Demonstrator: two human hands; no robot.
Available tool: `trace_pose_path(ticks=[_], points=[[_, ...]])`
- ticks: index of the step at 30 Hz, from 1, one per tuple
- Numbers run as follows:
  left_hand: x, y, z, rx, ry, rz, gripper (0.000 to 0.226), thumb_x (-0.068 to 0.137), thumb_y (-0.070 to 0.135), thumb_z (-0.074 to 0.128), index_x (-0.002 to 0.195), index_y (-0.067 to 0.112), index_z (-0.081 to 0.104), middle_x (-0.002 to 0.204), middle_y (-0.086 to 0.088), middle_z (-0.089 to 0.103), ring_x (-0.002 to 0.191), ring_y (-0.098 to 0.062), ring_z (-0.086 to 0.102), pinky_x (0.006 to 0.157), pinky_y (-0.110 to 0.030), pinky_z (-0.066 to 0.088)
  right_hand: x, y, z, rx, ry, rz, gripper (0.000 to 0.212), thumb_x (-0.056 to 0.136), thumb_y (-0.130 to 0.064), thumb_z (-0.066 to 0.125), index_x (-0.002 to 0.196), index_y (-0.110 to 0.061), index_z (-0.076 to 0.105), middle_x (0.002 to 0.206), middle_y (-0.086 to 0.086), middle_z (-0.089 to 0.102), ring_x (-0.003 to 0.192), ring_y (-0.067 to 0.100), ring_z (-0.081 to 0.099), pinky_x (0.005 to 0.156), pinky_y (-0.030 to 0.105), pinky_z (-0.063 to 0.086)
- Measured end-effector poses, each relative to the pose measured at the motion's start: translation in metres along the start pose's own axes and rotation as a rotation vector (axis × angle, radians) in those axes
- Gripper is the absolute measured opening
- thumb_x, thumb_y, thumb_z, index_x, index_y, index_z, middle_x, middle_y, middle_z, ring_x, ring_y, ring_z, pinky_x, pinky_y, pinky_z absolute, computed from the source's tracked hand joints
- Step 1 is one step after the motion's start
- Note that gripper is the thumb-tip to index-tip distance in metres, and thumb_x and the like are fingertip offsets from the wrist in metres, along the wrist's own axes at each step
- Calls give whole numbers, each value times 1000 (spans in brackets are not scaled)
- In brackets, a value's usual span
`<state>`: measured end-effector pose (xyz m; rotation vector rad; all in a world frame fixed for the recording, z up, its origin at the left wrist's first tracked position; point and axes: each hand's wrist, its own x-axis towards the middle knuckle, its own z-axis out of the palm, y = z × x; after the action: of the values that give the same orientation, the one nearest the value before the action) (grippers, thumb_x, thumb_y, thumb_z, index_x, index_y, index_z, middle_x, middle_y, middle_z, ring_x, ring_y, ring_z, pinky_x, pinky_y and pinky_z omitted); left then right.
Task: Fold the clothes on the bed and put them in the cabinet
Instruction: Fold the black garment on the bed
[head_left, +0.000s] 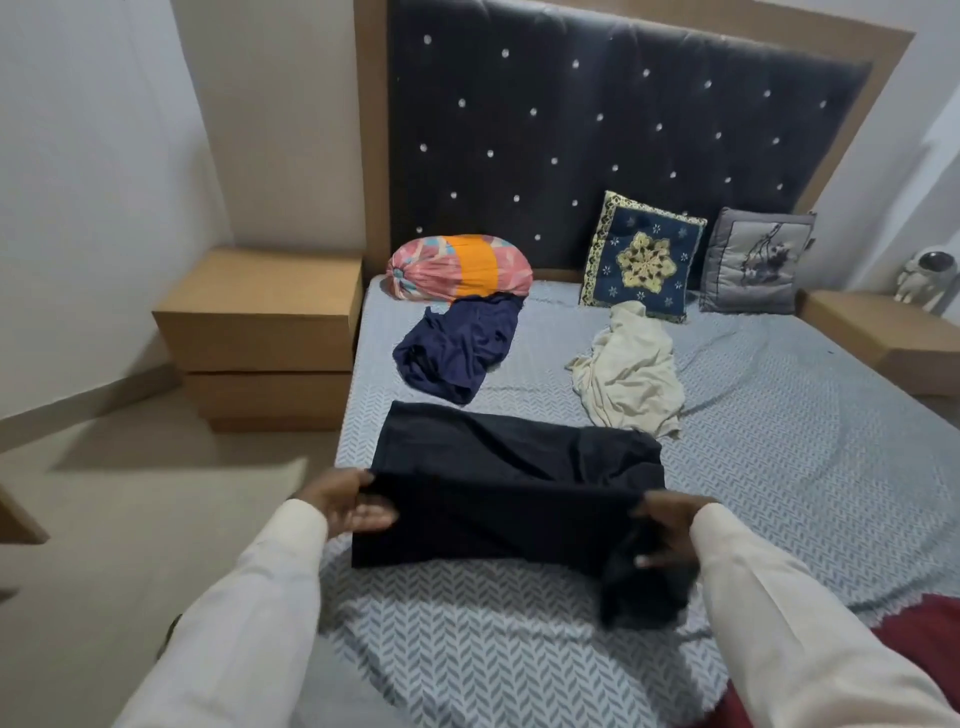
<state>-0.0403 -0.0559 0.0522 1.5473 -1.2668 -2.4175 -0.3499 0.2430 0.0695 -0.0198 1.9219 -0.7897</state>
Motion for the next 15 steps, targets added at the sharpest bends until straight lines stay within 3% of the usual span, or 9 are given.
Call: trace_pose_path(ticks=[3,5,6,8,12,15], points=[[-11,101,50,-321,43,394,20,103,12,36,106,10,57,103,-17,60,88,-30,58,80,-48,47,-6,-93,-1,556,58,-439,30,99,-14,40,122,-11,60,114,13,65,114,34,57,89,57,51],[-35,177,78,-425,22,575,20,102,12,39,108,11,59,114,-13,60,104,-29,58,85,-47,48,-31,-163,-9,715,121,-703,33,101,-12,38,131,-11,53,113,8,61,114,31,54,90,55,51],[-49,211,88,-453,7,658,20,102,12,40,107,13,59,116,-12,61,107,-28,58,85,-47,50,-42,-196,-18,713,171,-811,40,100,-7,38,138,-14,47,114,6,59,111,27,55,83,50,56],[-75,258,99,-467,-1,814,21,101,10,38,104,14,58,114,-11,61,107,-26,59,89,-45,52,-56,-239,-38,620,277,-956,56,96,3,32,145,-25,40,122,4,58,109,21,57,75,40,59],[-84,288,87,-307,82,1048,40,99,8,37,130,20,58,124,-4,63,109,-18,61,92,-37,54,-72,-267,-70,376,526,-1060,73,80,-3,27,148,-30,38,148,0,44,134,19,44,113,42,37],[-56,264,66,-141,205,1134,42,101,9,35,137,21,54,124,2,61,106,-9,60,98,-34,51,-64,-251,-80,-52,765,-1033,82,72,-3,31,151,-21,34,154,8,34,143,22,30,122,33,19]])
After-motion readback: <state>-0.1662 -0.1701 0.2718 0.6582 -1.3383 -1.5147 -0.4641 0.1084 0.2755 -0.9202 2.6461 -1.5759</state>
